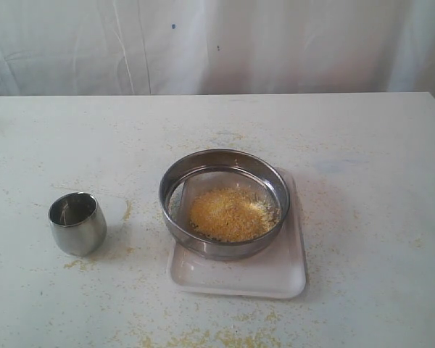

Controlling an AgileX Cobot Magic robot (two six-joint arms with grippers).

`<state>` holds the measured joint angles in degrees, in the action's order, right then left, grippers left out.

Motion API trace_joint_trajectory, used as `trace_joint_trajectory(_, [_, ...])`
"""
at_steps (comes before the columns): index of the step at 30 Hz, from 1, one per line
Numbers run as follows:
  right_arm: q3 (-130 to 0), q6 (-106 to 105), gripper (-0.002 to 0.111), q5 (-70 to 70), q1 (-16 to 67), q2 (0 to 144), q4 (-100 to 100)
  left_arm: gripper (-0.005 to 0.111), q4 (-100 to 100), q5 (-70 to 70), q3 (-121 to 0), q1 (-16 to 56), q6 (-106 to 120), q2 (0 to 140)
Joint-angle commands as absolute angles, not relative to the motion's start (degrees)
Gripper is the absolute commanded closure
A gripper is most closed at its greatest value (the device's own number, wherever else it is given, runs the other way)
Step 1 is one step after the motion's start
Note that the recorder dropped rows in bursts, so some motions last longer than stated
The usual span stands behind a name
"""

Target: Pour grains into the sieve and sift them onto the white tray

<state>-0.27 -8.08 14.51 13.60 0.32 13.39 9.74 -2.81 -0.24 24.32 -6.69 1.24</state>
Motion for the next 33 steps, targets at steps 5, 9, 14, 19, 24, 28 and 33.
trace_joint_trajectory(5, [0.0,-7.7,0.108,14.1,13.2,0.0,13.2,0.107,8.0,-3.1,0.0,24.7,-5.1,0.6])
trace_joint_trajectory(9, [0.0,-7.7,0.108,14.1,13.2,0.0,13.2,0.107,6.8,-3.1,0.0,24.7,-3.3,0.6])
trace_joint_trajectory(14, [0.0,-7.7,0.108,14.1,13.2,0.0,13.2,0.107,3.0,-3.1,0.0,24.7,2.6,0.6])
trace_joint_trajectory(19, [0.0,-7.7,0.108,14.1,13.2,0.0,13.2,0.107,3.0,-3.1,0.0,24.7,2.6,0.6])
trace_joint_trajectory(24, [0.0,-7.7,0.108,14.1,13.2,0.0,13.2,0.107,3.0,-3.2,0.0,24.6,2.6,0.0])
trace_joint_trajectory(28, [0.0,-7.7,0.108,14.1,13.2,0.0,13.2,0.107,3.0,-3.1,0.0,21.1,2.6,0.0])
trace_joint_trajectory(33, [0.0,-7.7,0.108,14.1,13.2,0.0,13.2,0.107,3.0,-3.1,0.0,15.8,2.6,0.0])
